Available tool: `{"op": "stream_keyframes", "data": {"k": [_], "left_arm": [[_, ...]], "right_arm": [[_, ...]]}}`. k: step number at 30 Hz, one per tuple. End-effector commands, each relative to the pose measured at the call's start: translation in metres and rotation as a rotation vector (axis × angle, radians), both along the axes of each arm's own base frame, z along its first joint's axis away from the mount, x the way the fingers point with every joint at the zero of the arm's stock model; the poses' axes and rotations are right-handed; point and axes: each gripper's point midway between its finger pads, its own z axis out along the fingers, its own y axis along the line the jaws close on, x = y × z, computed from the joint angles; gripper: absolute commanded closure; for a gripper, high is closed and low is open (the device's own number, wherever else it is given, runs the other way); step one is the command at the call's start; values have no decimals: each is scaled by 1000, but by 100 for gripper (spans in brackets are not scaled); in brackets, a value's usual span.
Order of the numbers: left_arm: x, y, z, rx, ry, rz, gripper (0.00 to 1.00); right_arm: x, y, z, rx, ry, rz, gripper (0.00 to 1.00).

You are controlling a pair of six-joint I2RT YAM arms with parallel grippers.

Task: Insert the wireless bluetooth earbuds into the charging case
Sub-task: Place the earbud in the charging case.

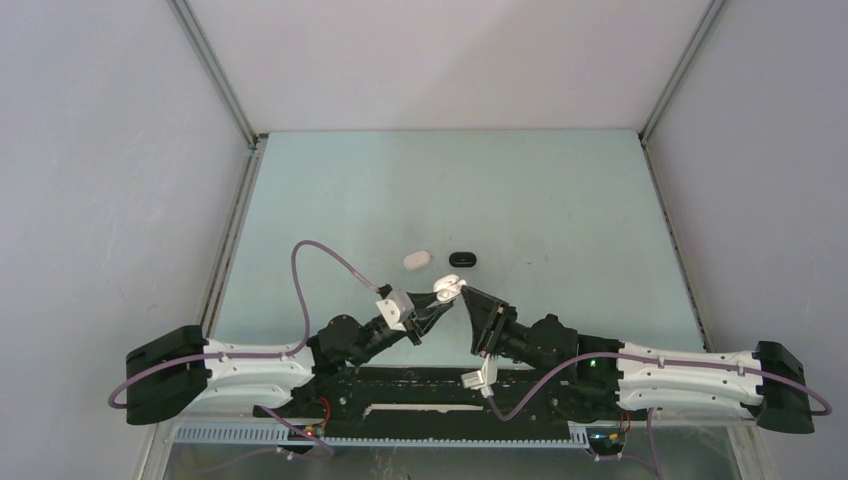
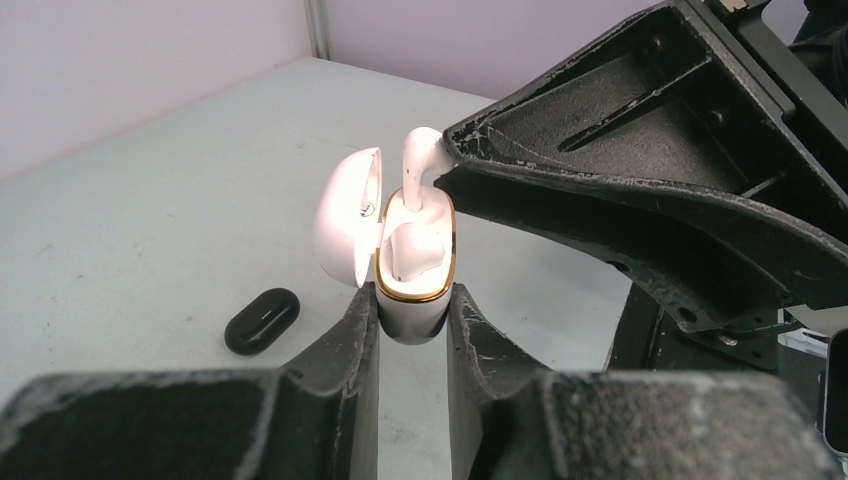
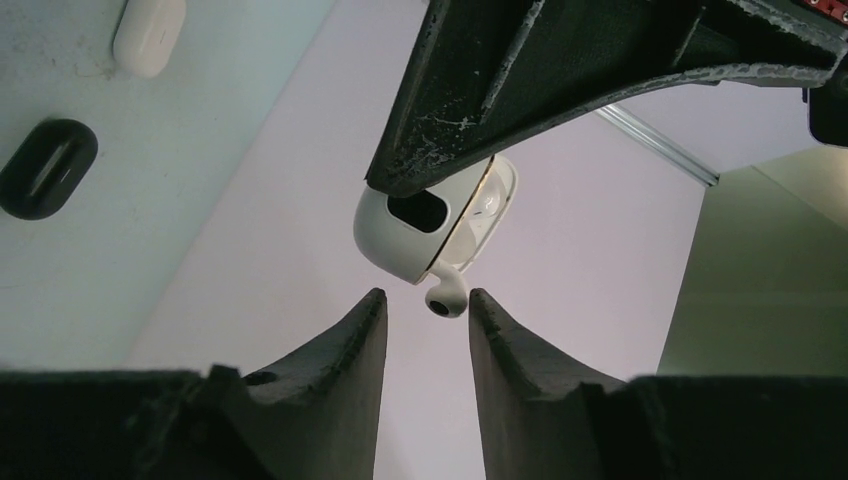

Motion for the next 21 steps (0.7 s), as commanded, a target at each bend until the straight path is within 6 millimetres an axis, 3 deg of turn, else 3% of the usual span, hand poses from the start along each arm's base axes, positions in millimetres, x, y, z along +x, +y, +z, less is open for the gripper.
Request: {"op": "stream_keyframes", "data": {"k": [1, 3, 8, 12, 15, 21], "left_arm": [[3, 0, 20, -60, -23, 16, 100], [3, 0, 18, -54, -22, 18, 100], [4, -4, 15, -41, -17, 15, 100], [5, -6, 12, -28, -16, 14, 100], [5, -7, 9, -16, -18, 15, 100], [-3, -13, 2, 17, -43, -52, 100]], "right_arm": [[0, -2, 2, 1, -12, -6, 59], [0, -2, 6, 14, -17, -7, 55], [-2, -5, 23, 54, -11, -13, 33], [-1, -20, 22, 39, 81, -64, 16], [-3, -42, 10, -17, 219, -123, 1], [-4, -102, -18, -28, 747, -388, 0]]}}
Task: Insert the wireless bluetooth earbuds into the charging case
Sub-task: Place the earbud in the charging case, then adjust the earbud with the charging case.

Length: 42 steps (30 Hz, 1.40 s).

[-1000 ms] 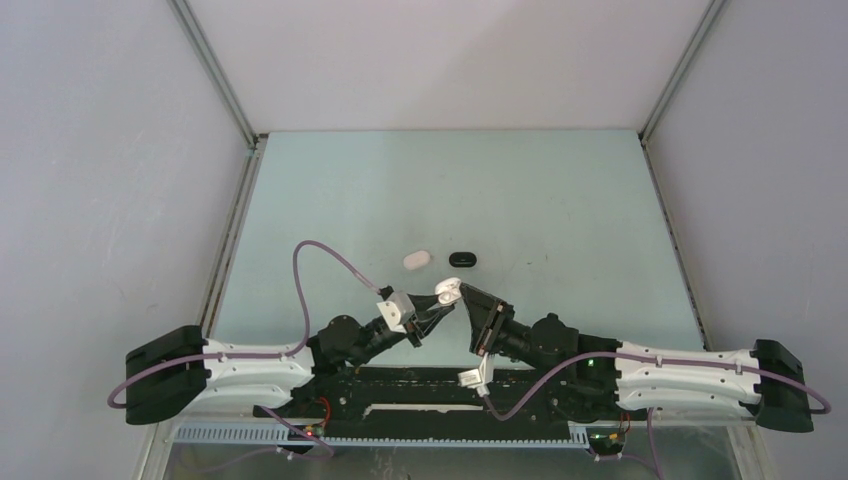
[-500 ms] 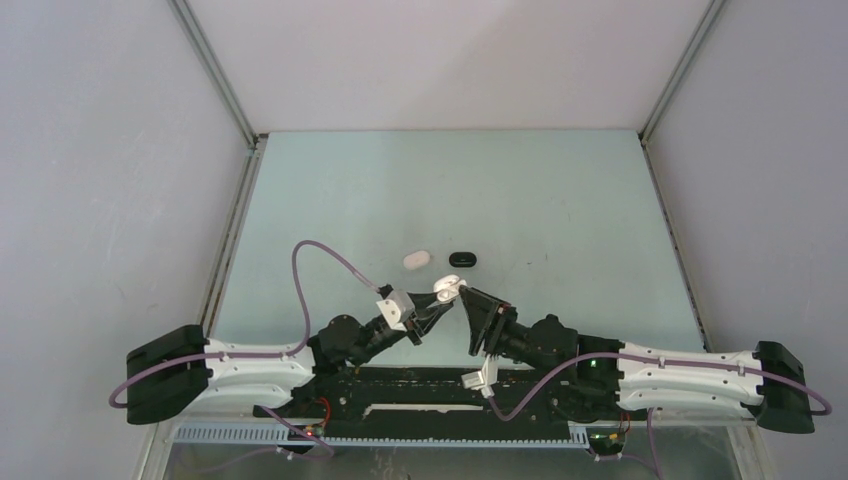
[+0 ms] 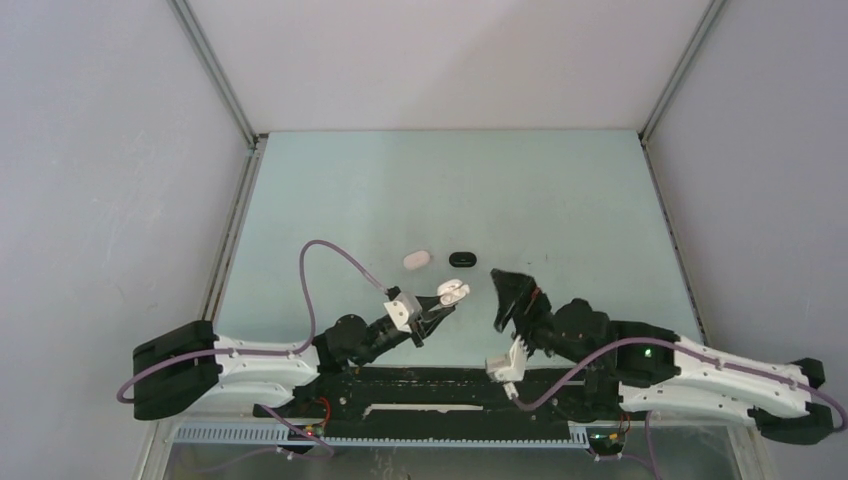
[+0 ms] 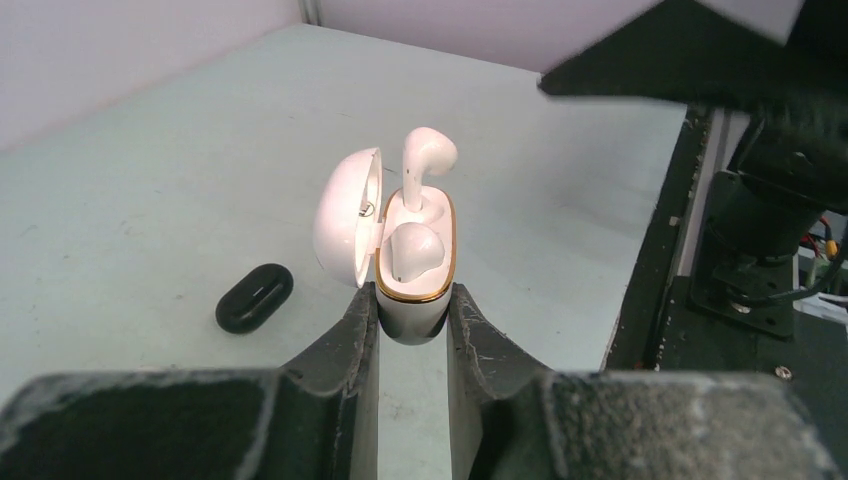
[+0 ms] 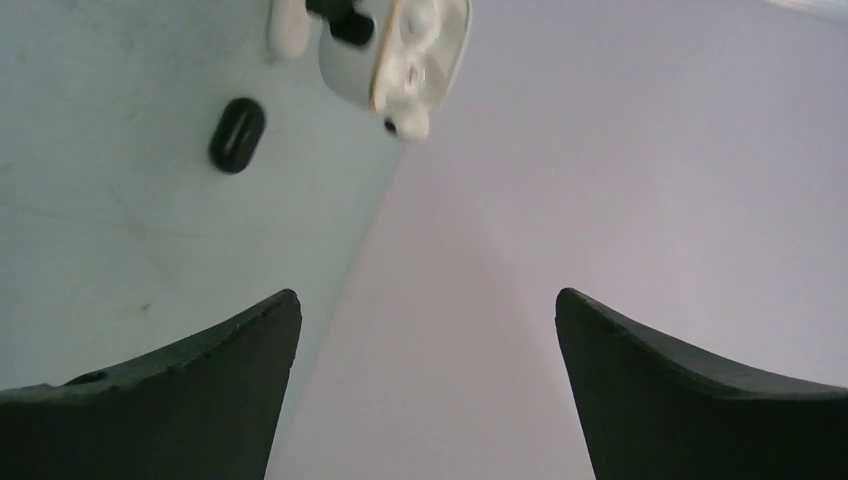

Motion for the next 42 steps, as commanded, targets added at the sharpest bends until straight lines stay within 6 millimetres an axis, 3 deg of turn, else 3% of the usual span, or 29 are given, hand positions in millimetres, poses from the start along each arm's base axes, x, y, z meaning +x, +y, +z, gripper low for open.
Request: {"op": "stream_keyframes", "data": {"k": [1, 4, 7, 11, 14, 18, 23, 30, 42], "left_arm": [[-7, -11, 19, -34, -58, -67, 100], [-13, -19, 14, -15, -58, -123, 100], [-25, -28, 9, 1, -51, -224, 100], [-40, -37, 6, 14, -44, -347, 100], [-46, -40, 3, 11, -1, -413, 100], [-55, -46, 0, 13, 49, -508, 100], [-53, -51, 0, 1, 66, -531, 100], [-41, -50, -5, 5, 87, -501, 100], [-36, -54, -10, 6, 120, -512, 100]], "right_arm": [[1, -59, -38, -25, 510, -304, 0], [-4, -76, -46, 41, 877, -460, 0], [-22, -86, -56, 36, 1243, -568, 6], [-30, -71, -43, 95, 1467, -498, 17], [-26, -60, -20, 249, 1481, -373, 17], [-22, -55, -17, 288, 1507, -304, 22], [-23, -42, -32, 259, 1611, -259, 37], [-6, -31, -54, 344, 1619, -289, 33], [4, -17, -82, 245, 1643, -319, 34]]}}
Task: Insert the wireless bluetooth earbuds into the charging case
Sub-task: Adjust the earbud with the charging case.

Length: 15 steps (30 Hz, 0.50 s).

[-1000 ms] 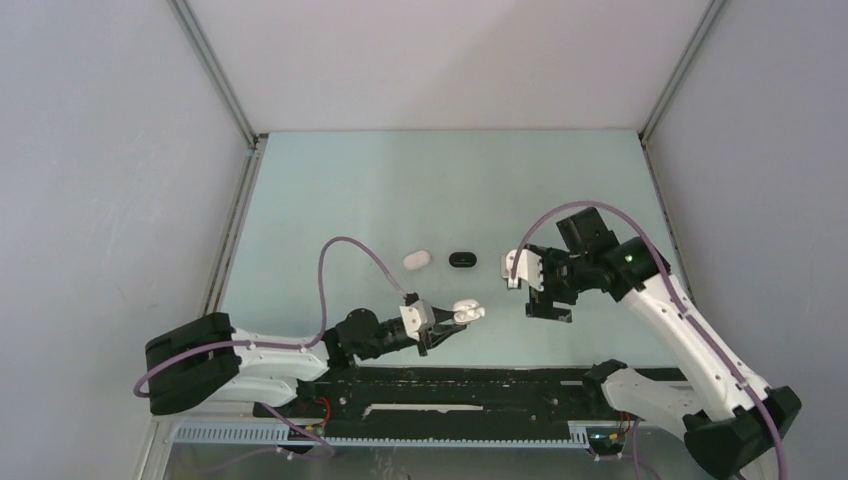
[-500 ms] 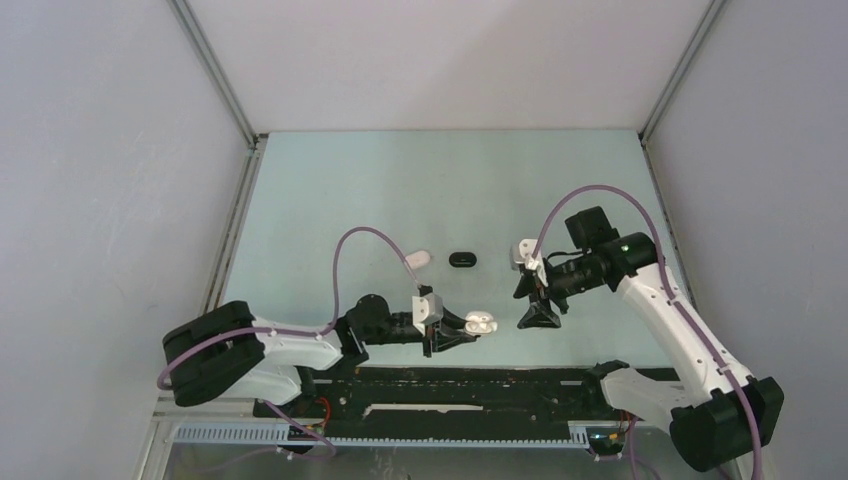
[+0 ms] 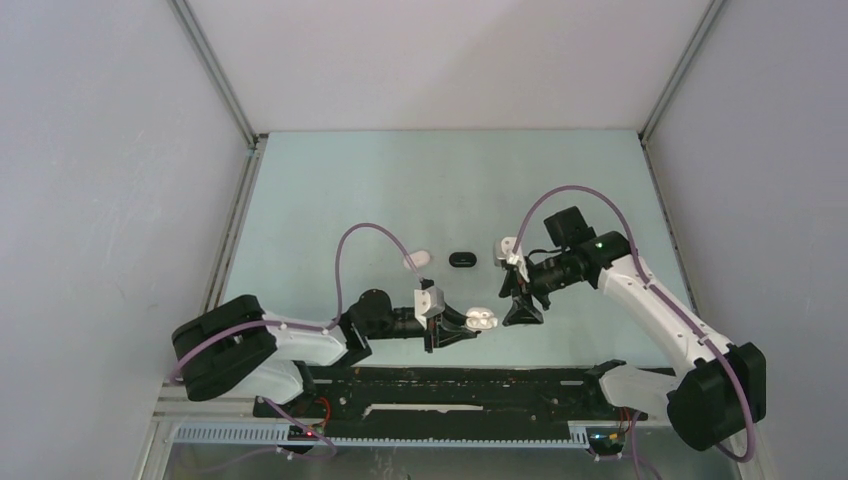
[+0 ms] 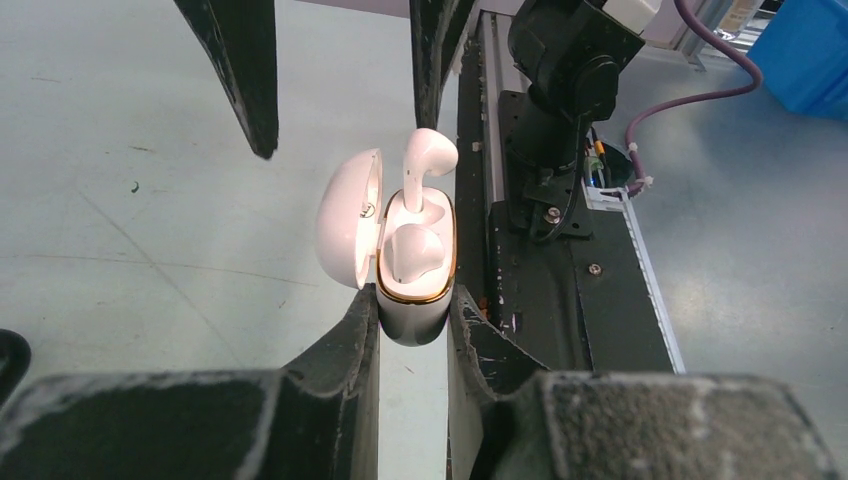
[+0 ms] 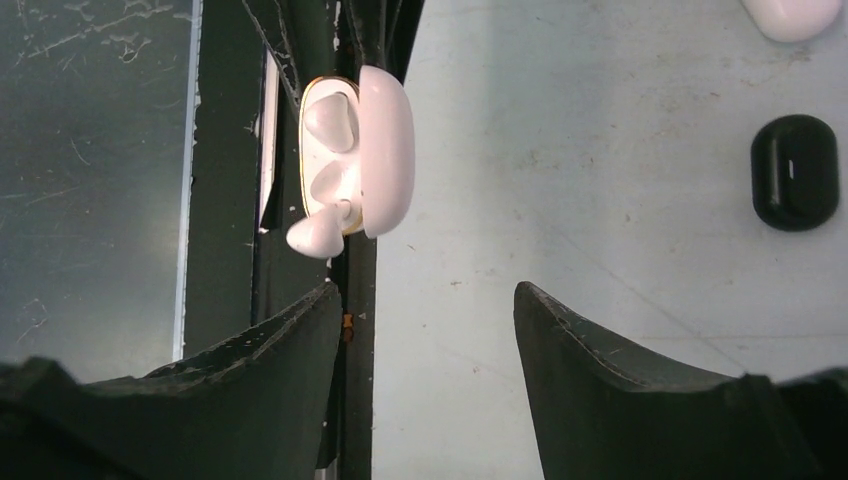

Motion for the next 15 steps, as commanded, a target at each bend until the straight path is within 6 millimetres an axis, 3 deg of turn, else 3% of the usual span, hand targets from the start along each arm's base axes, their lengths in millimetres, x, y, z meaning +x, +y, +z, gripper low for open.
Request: {"op": "stream_keyframes", "data": {"k": [1, 15], "left_arm": [[5, -8, 24, -74, -24, -16, 100], [3, -10, 23, -71, -15, -32, 100]], "right_arm": [[6, 12, -2, 2, -30, 25, 34], [1, 19, -8, -13, -16, 58, 33]]}}
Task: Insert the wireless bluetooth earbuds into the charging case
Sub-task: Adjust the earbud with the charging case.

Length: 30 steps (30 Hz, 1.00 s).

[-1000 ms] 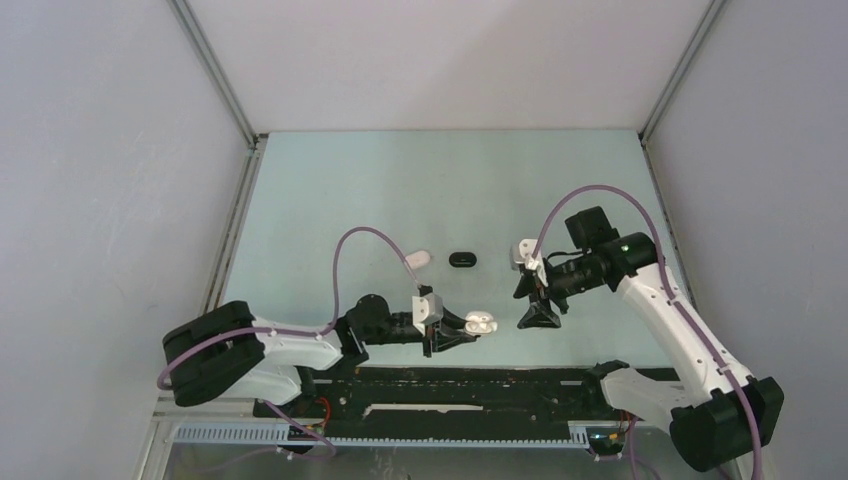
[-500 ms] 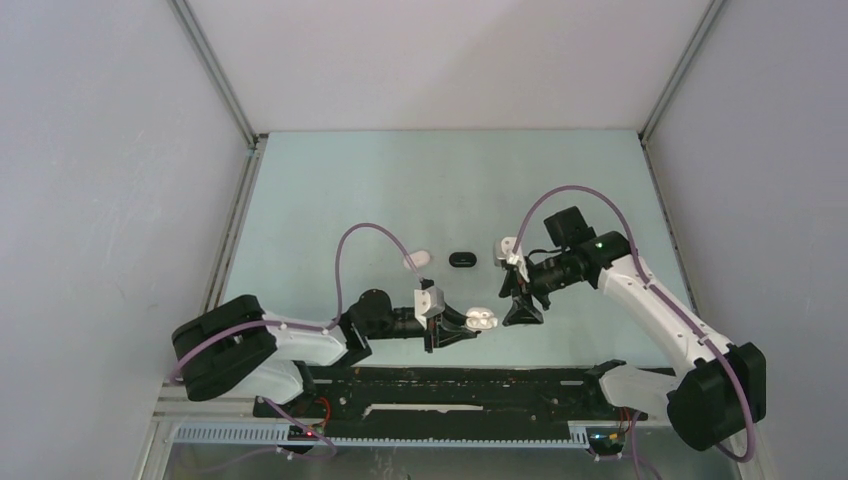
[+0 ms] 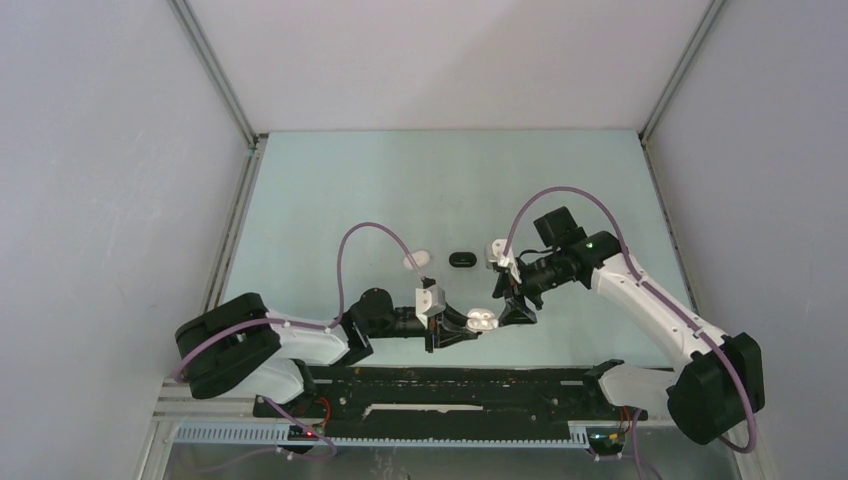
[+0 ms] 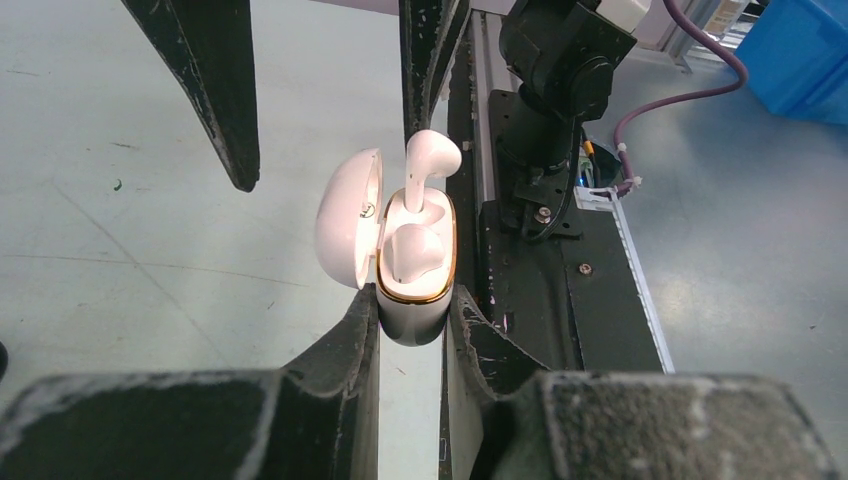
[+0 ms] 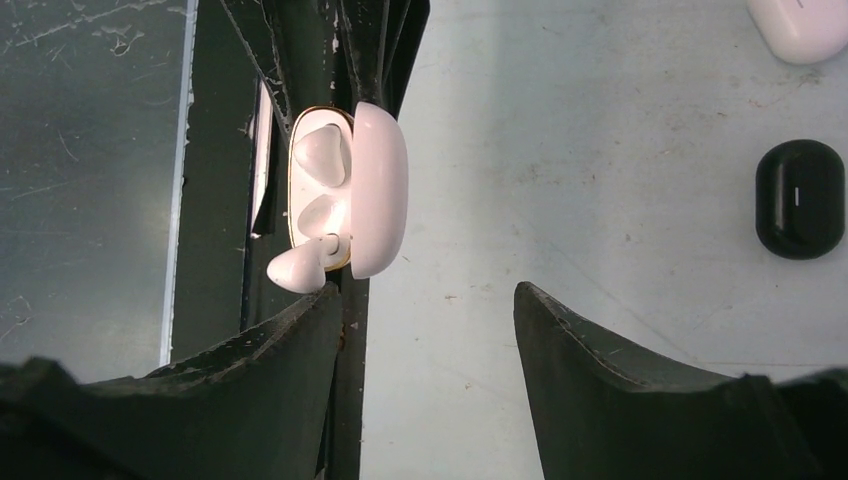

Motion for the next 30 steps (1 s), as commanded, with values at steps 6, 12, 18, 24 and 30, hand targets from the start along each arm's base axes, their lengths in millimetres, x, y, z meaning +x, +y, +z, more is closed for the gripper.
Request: {"op": "stream_keyframes", "data": {"k": [6, 12, 18, 24, 30], "left_arm": [[4, -8, 23, -68, -31, -11, 100], [5, -7, 23, -67, -30, -3, 100], [6, -7, 20, -57, -29, 1, 100], [6, -9, 18, -48, -22, -10, 100], [6, -10, 17, -43, -19, -13, 100]], "right_arm": [[-5, 10, -4, -13, 6, 38, 33], [-8, 7, -9, -40, 11, 46, 33], [-11, -1, -2, -14, -7, 59, 31], [-16, 1, 9, 28, -11, 59, 29], [-19, 4, 12, 44, 2, 80, 29]]}}
